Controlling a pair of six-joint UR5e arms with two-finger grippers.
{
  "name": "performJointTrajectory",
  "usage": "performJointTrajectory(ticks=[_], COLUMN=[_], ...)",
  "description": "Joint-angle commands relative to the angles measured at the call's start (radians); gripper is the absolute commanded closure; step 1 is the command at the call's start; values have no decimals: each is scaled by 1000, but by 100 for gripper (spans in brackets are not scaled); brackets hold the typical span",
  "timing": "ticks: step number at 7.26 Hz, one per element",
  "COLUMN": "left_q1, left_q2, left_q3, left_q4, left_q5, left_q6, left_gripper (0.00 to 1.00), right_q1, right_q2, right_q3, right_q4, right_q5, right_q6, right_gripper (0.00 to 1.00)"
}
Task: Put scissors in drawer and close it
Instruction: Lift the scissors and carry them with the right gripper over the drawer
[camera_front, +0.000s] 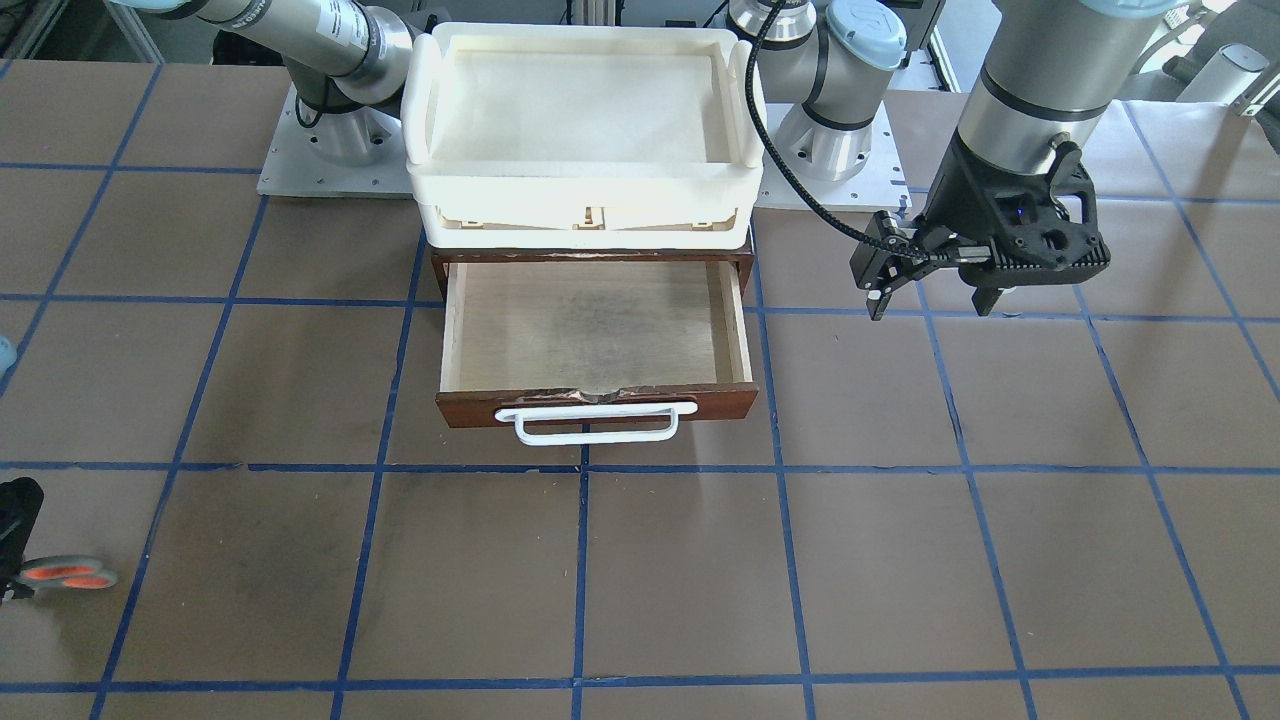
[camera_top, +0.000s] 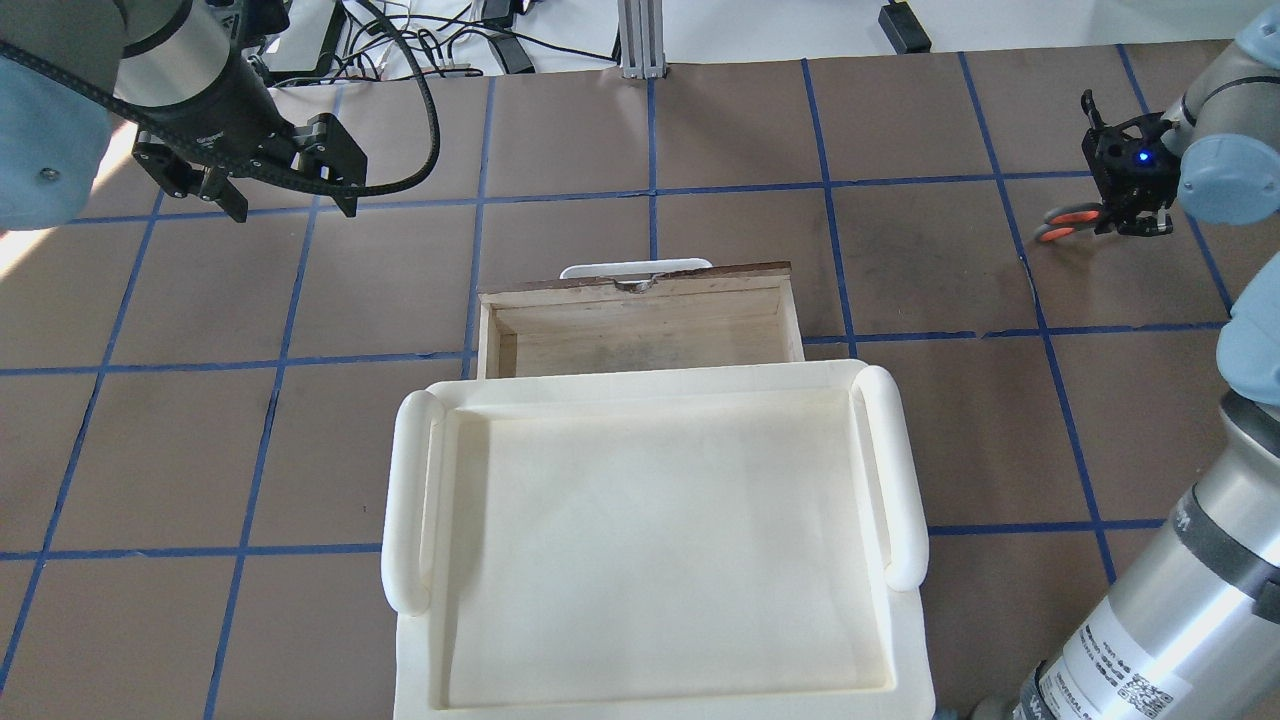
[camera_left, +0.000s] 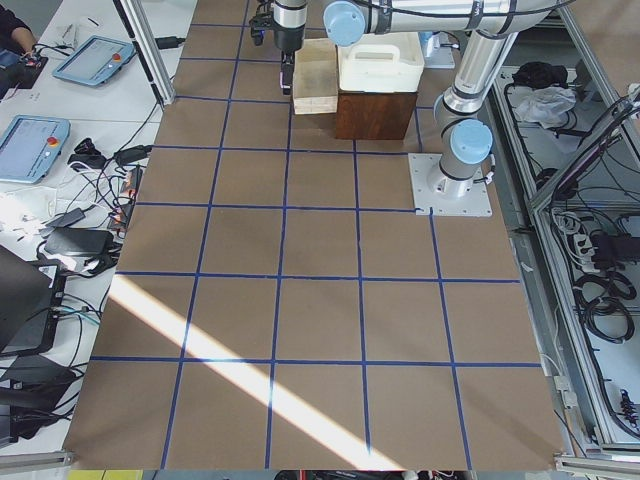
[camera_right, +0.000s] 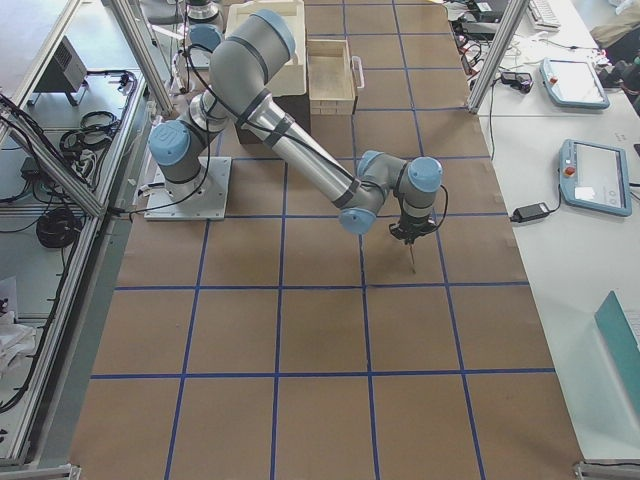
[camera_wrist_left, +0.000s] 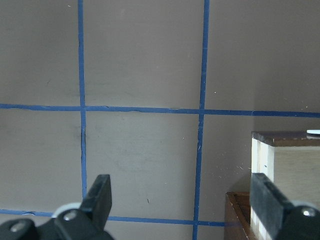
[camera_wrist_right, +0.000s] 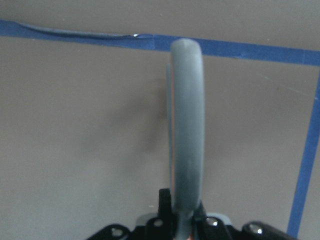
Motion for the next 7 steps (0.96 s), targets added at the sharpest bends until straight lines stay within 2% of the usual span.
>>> performJointTrajectory(ticks=[1,2,4,6,7], left_q1=[0,0,0,0,0], left_q2=[0,0,0,0,0], left_q3=[0,0,0,0,0], left_q4=[1,1,1,1,1], left_q5=[1,1,3,3,1], left_q6=[0,0,0,0,2], left_gripper=[0,0,0,0,0], right_q1=[1,1,4,39,112], right_q2=[-4,-12,-134,-301,-352], right_q3=[-3,-3,-5,-3,0], right_q4=[1,3,24,223,280], right_q5=[4,5,-2,42,53], right_q6=[0,3,47,288,426], right_gripper=[100,100,100,100,100])
